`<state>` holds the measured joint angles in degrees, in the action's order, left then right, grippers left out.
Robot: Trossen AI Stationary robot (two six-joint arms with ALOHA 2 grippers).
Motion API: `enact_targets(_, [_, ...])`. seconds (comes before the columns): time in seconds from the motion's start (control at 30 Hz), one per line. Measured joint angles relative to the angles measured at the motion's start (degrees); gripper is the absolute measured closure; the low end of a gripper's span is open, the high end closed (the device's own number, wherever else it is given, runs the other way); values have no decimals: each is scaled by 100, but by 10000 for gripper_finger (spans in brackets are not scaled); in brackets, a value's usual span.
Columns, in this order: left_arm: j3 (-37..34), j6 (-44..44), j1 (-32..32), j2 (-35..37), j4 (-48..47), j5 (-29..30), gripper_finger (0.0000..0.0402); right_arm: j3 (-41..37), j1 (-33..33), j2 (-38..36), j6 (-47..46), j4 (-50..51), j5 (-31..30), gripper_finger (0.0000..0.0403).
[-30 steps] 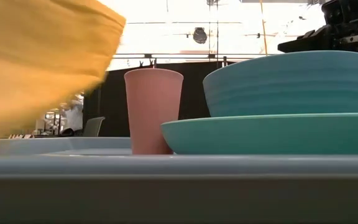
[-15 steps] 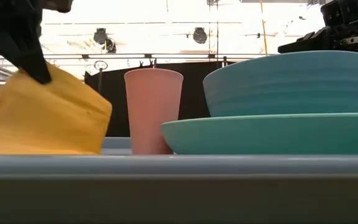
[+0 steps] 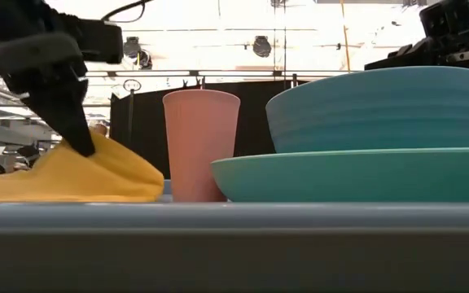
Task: Set up tray
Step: Put the yellow table napkin to the bottom left of the pink cup on the blue tray
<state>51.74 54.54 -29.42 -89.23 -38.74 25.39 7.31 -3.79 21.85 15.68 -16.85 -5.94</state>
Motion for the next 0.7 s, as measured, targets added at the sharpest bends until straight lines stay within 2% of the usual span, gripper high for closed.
enact_targets(0.2, [-231,-764,218,0,624,-57,388,0,0,0,-24,82,-2,403])
enact_targets(0.53, [-348,-1246,480,0,754,-101,388,0,0,1,-147,88,-2,403])
enact_targets(0.63, [-563,-1166,557,0,958,-350,387,0,0,0,-151,89,-2,403])
enact_targets(0.7, [-627,-1047,582,0,992,-570,373,0,0,2,-151,95,-2,403])
